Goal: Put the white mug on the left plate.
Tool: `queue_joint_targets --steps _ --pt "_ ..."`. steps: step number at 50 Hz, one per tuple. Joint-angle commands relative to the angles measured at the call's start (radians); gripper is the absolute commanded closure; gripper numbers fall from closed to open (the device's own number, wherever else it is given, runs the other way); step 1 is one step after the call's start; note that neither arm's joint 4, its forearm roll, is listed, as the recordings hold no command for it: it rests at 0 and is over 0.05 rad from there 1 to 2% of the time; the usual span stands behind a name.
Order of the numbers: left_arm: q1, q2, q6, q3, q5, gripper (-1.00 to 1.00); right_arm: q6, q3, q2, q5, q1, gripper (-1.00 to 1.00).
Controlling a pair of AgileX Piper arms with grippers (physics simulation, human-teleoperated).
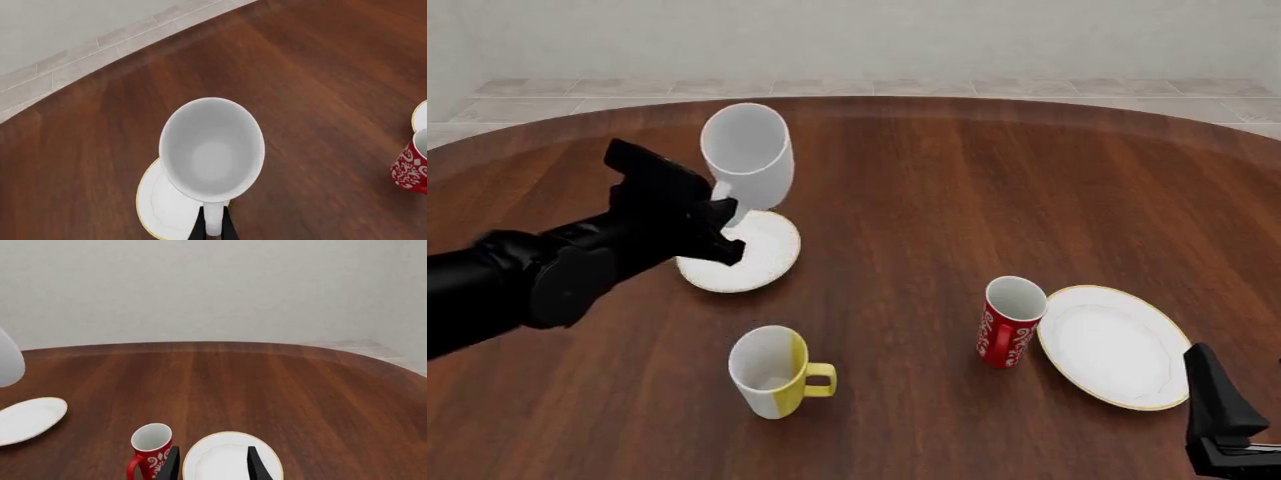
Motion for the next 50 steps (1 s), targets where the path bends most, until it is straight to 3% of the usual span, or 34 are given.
queue_joint_targets --steps 1,32,50 --pt "0.051 0.007 0.011 0.005 0.0 1.0 -0.001 0.0 0.0 0.001 0.0 -1.0" --pt "0.15 0.162 -0.092 -0.061 0.038 1.0 0.004 0.002 0.0 0.001 -0.002 -1.0" --pt "0.148 0.219 -0.113 -0.093 0.038 1.0 0.004 -0.002 0.0 0.002 -0.002 -1.0"
